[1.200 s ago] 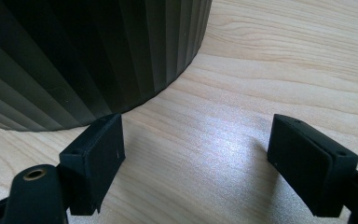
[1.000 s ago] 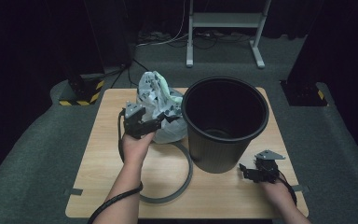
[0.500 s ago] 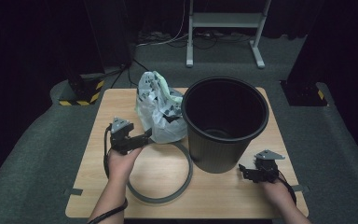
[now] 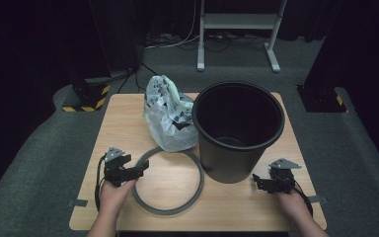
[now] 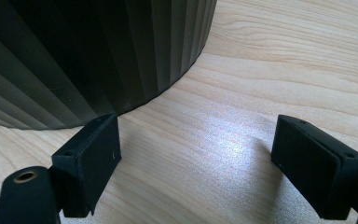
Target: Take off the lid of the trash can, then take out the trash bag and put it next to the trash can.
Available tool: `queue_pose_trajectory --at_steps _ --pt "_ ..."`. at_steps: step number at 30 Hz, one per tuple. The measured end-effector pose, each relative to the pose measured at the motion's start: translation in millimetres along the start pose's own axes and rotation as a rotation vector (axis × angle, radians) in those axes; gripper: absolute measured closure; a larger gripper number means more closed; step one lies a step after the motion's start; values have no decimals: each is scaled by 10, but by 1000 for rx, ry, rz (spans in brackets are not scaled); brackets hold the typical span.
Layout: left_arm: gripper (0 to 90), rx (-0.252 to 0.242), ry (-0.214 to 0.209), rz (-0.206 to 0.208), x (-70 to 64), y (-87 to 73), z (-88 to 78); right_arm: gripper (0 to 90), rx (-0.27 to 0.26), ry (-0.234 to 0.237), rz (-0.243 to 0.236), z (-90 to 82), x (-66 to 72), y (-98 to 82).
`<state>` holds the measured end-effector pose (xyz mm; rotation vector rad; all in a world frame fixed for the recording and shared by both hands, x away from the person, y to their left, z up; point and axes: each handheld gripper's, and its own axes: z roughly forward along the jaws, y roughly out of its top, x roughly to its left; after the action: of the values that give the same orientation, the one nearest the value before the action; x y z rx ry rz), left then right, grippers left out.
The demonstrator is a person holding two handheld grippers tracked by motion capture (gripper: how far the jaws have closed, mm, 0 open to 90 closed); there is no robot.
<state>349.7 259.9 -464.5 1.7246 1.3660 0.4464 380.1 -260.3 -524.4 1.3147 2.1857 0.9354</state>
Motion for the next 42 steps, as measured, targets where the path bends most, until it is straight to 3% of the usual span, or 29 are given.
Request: queue_pose_trajectory --at_steps 5,9,11,12,15,18,21,27,29,33,42 --pt "183 64 11 -2 51 -110 33 154 0 -5 3 -2 7 -1" --pt "174 141 61 34 84 -178 102 152 0 -11 11 -3 17 -3" --pt "173 204 84 21 122 -212 162 150 1 -12 12 -2 19 -2" --pt "173 204 84 21 122 -212 162 150 1 -12 12 -2 19 -2" --pt "178 279 122 51 147 -220 208 144 2 -12 13 1 19 0" --pt "178 308 126 46 162 -234 236 144 2 -13 14 2 20 1" --pt "178 375 152 49 157 -250 314 144 2 -12 14 2 20 1" --pt "172 413 194 60 127 -223 339 142 2 -13 13 3 19 2" --pt "158 464 209 95 78 -214 363 141 2 -12 12 6 19 4" --pt "142 504 210 95 57 -191 368 141 2 -13 12 4 20 3" --pt "142 525 222 81 34 -178 379 138 3 -11 11 3 19 1"
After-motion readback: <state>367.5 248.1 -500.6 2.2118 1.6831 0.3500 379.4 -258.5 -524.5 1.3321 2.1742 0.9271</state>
